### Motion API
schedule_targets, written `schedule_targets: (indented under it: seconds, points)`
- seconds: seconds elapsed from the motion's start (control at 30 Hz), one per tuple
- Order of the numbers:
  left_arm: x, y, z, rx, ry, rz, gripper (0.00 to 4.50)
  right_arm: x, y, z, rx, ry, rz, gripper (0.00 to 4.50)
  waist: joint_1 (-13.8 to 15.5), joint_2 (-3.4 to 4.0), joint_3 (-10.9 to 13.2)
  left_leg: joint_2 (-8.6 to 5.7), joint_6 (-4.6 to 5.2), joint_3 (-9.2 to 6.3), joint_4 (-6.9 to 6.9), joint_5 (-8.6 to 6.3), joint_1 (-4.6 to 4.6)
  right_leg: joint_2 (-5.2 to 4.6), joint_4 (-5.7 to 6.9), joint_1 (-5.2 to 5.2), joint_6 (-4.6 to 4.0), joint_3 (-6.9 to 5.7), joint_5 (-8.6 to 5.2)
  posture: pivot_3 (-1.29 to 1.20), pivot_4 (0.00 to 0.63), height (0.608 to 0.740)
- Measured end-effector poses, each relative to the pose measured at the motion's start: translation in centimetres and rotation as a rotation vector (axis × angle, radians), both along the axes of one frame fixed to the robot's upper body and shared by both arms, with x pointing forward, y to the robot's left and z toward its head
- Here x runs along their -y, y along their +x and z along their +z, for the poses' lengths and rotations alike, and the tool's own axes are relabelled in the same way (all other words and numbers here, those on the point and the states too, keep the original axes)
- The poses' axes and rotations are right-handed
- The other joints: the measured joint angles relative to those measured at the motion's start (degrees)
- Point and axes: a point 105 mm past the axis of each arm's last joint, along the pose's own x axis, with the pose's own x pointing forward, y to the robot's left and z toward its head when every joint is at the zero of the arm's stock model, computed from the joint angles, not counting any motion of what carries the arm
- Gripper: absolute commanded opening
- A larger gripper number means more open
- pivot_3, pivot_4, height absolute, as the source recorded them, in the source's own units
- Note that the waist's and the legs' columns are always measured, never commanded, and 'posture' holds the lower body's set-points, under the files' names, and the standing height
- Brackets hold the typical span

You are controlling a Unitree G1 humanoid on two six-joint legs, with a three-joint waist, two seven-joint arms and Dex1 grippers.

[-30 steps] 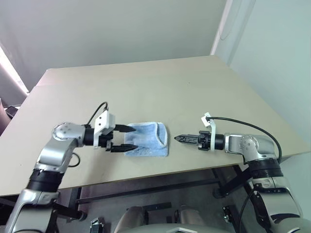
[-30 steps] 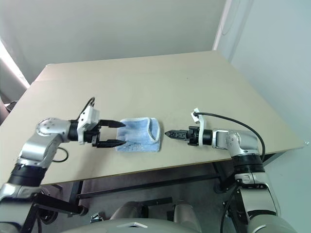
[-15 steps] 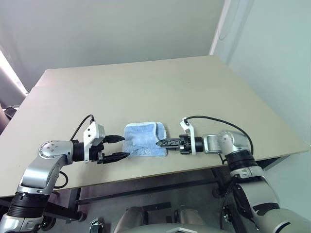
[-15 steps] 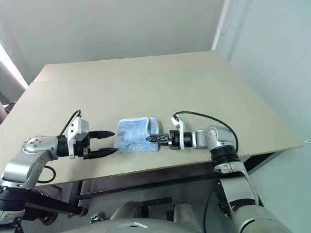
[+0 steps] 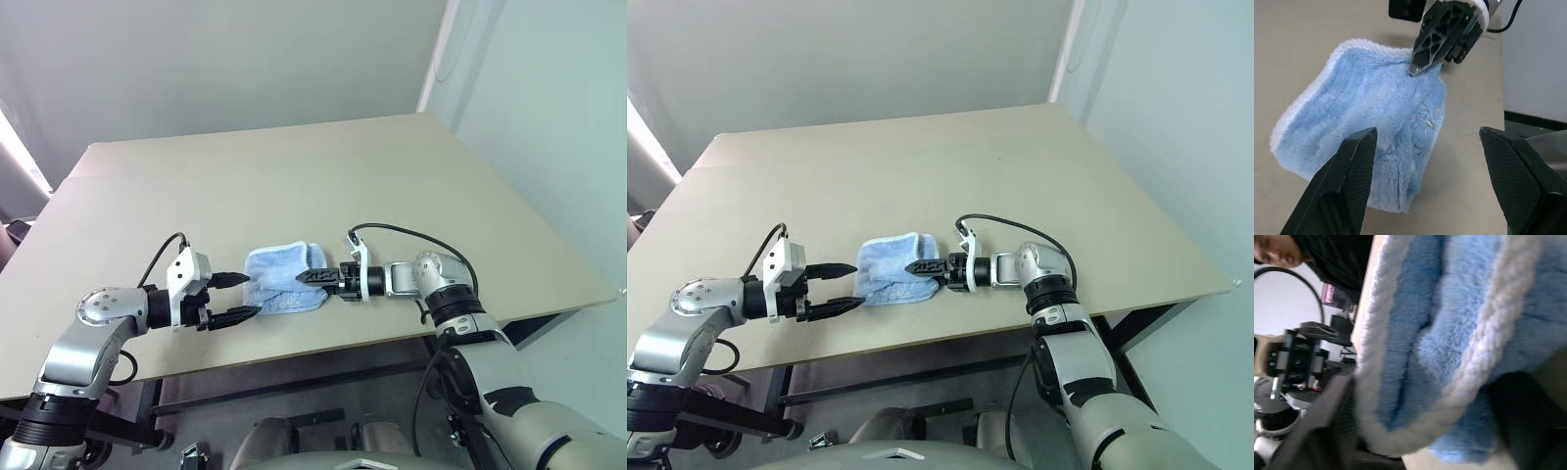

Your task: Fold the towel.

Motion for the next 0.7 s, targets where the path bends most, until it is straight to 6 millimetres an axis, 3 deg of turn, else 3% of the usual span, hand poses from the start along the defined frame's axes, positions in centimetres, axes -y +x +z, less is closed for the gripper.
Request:
schedule_targets:
  seconds: [0.23, 0.27, 0.37, 0.47, 0.57, 0.7]
  points:
    - [0.0, 0.2, -0.4, 0.004, -0.003, 0.011, 3.54, 1.1, -0.5, 1.0, 0.022, -0.012, 0.021, 0.22, -0.04, 0.03, 0.02, -0.01, 0.10, 0.04, -0.09, 0.07, -0.27, 0.00, -0.04, -0.33, 0.01, 0.10, 0.00, 0.00, 0.000, 0.740]
    - [-0.1, 0.2, -0.5, 0.002, -0.003, 0.016, 3.54, 1.1, -0.5, 1.4, 0.026, 0.000, 0.023, 0.03, -0.04, 0.03, 0.02, 0.00, 0.10, 0.03, -0.13, 0.07, -0.27, -0.02, -0.04, -0.33, 0.00, 0.11, 0.00, 0.00, 0.000, 0.740]
    - [-0.7, 0.0, -1.0, -0.014, -0.005, 0.053, 3.54, 0.7, 0.0, 2.7, 0.053, 0.038, 0.024, 0.03, -0.10, 0.05, 0.03, 0.00, 0.10, 0.03, -0.23, 0.08, -0.27, -0.01, -0.03, -0.44, -0.01, 0.16, 0.01, 0.00, 0.000, 0.740]
    - [-1.6, -0.5, -1.7, -0.037, -0.006, 0.102, 3.54, -0.6, 1.2, 5.5, 0.134, 0.071, 0.047, 0.03, -0.30, 0.07, 0.04, 0.00, 0.11, 0.03, -0.31, 0.09, -0.28, 0.01, -0.02, -0.54, -0.01, 0.21, 0.02, 0.00, 0.000, 0.740]
    - [-2.3, -1.0, -2.4, -0.059, -0.001, 0.144, 3.54, -2.2, 2.7, 8.2, 0.212, 0.110, 0.049, 0.03, -0.68, 0.07, 0.04, -0.01, 0.08, 0.02, -0.36, 0.09, -0.28, 0.02, -0.03, -0.58, -0.01, 0.20, 0.03, 0.00, 0.000, 0.740]
    - [-3.2, -1.7, -3.0, -0.071, -0.003, 0.218, 3.54, -2.9, 5.4, 10.2, 0.294, 0.136, -0.024, 0.03, -1.11, 0.07, 0.04, -0.06, -0.01, 0.04, -0.43, 0.06, -0.29, 0.02, -0.12, -0.57, -0.02, 0.20, 0.03, 0.00, 0.000, 0.740]
